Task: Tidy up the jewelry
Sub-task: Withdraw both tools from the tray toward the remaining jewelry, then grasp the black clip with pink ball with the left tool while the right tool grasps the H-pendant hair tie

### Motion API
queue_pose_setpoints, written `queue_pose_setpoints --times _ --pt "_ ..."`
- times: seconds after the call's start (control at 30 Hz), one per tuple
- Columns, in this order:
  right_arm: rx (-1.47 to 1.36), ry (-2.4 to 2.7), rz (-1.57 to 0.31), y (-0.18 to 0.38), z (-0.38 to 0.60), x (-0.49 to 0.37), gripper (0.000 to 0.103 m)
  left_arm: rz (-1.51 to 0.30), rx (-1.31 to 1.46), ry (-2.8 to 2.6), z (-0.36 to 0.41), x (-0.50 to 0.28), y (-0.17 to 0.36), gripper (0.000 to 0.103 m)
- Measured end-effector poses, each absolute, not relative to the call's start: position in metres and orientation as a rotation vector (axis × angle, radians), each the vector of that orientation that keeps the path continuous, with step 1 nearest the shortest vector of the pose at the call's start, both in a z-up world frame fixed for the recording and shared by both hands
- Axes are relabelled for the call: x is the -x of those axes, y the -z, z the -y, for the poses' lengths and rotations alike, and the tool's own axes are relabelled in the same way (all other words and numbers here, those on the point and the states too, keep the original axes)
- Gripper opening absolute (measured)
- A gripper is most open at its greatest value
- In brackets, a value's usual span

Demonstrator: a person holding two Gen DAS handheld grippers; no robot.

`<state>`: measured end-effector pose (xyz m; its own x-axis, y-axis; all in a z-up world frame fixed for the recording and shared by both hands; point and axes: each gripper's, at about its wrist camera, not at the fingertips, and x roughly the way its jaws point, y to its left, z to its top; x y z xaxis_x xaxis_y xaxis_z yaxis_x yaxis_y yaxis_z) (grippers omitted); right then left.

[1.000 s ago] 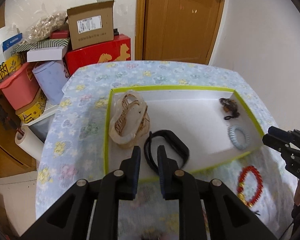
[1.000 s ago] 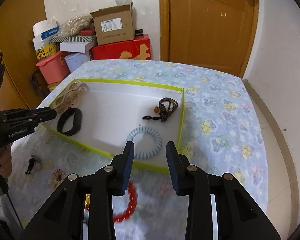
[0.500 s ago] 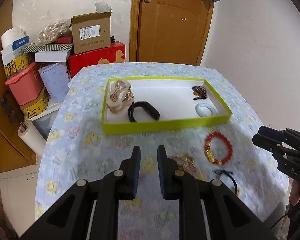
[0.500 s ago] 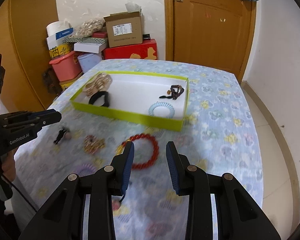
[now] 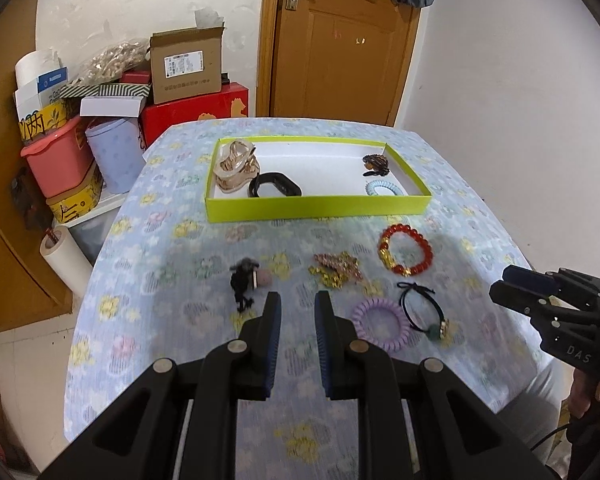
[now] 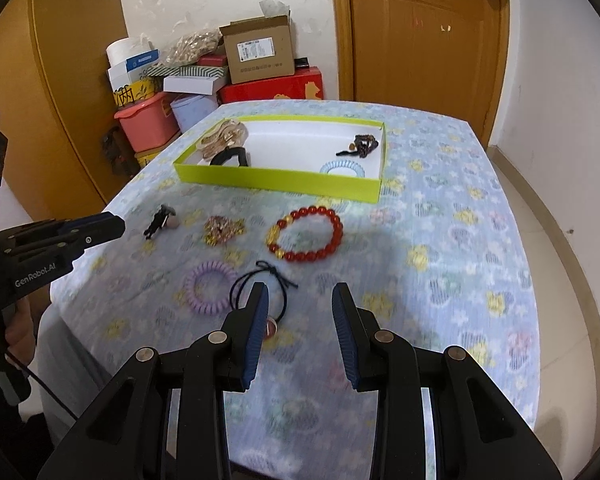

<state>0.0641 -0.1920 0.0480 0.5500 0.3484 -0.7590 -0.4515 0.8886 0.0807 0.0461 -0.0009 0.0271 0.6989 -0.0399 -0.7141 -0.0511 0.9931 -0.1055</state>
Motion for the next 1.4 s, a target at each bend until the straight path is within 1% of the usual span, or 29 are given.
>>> queue_pose_setpoints --times 0.5,0.57,0.63,0.83,0.97,1.1,1.4 --pt "0.135 -0.481 -0.870 -0.049 0.193 -0.048 0.034 -0.802 0.141 -0.018 -0.001 -0.029 -0.026 0.018" --pt "0.135 -0.480 -0.869 -0.049 0.193 -0.048 0.034 -0.802 0.145 -0.022 -0.003 -0.028 -0.025 0.021" --pt "0.133 -0.481 -0.871 -0.048 0.193 -0.048 0.034 -0.801 0.151 -0.024 -0.006 -0.026 -0.024 0.028" --pt "0.127 -0.495 -0.881 -0.044 0.193 -0.048 0.035 -0.810 0.167 -0.043 -0.015 -0.027 -0.019 0.029" --pt "0.126 -0.508 -0.895 -0.039 0.189 -0.051 0.035 -0.826 0.167 -0.045 -0.020 -0.035 -0.011 0.030" --pt "0.129 -0.522 -0.909 -0.033 0.187 -0.055 0.036 -0.840 0.156 -0.044 -0.024 -0.049 -0.002 0.033" --pt "0.138 -0.544 -0.959 -0.016 0.180 -0.067 0.037 -0.880 0.150 -0.059 -0.039 -0.087 0.022 0.034"
